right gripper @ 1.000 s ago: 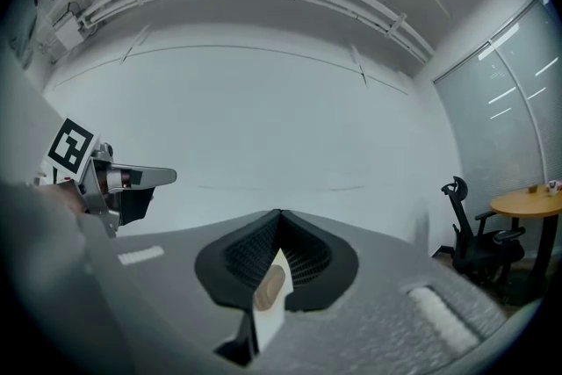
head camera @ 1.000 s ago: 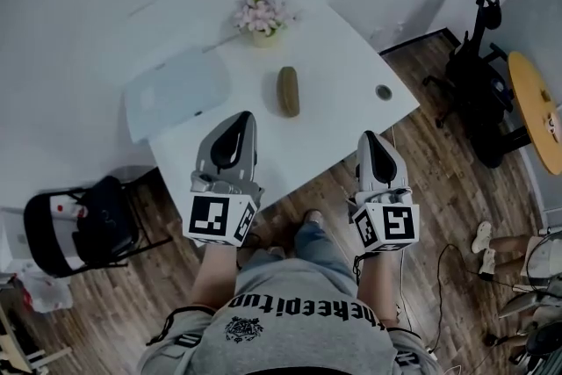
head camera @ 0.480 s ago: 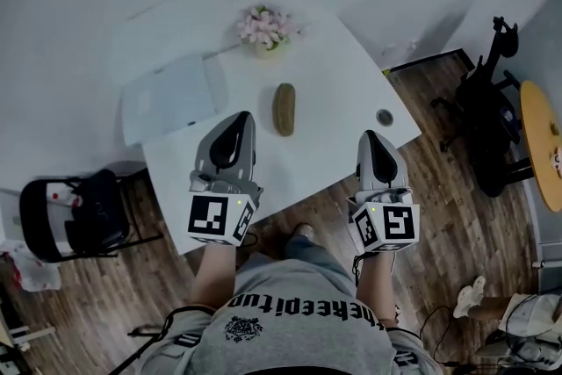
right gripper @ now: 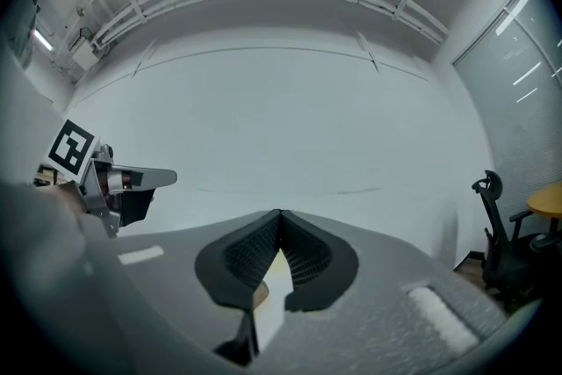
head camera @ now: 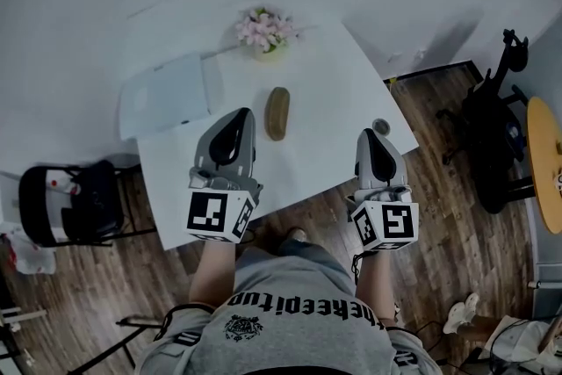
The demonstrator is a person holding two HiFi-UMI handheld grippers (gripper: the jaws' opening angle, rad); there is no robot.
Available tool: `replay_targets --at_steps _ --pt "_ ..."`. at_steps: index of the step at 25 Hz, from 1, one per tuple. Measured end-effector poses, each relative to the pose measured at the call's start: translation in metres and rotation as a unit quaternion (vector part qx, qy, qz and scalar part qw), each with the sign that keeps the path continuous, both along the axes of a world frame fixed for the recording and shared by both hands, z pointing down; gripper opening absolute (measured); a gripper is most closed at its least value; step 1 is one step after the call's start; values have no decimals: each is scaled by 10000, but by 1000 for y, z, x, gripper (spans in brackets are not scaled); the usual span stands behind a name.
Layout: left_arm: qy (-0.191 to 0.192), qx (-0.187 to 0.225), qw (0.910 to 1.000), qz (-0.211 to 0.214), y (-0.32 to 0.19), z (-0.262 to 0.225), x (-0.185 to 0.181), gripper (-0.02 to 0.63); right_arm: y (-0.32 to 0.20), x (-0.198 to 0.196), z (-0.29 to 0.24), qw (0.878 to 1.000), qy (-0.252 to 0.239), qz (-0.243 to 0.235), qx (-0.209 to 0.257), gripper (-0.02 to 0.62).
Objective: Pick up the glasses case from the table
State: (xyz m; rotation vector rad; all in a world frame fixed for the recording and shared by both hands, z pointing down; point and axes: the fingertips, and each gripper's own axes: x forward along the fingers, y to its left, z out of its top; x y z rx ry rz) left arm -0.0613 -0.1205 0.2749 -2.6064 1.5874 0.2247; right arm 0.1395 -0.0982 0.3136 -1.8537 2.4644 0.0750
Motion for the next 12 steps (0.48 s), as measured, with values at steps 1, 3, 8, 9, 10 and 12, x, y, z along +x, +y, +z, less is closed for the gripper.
replay_targets --at_steps 1,3,8,9,10,12 --pt "16 13 10000 -22 0 1 3 20 0 2 1 10000 3 -40 0 3" --pt "43 38 10000 -59 1 4 9 20 -1 6 2 9999 -8 -118 1 3" --pt "-40 -25 9998 -173 3 5 19 20 -6 14 6 9996 -124 -238 -33 3" --pt "-25 -34 9998 -201 2 6 18 20 -7 14 7 9995 -134 -265 -46 3" --pt "-3 -44 9997 -231 1 8 18 20 -8 14 8 9995 -139 -293 -58 3" --pt "4 -91 9995 -286 -2 10 17 19 -13 14 10 9993 -150 -341 -92 3"
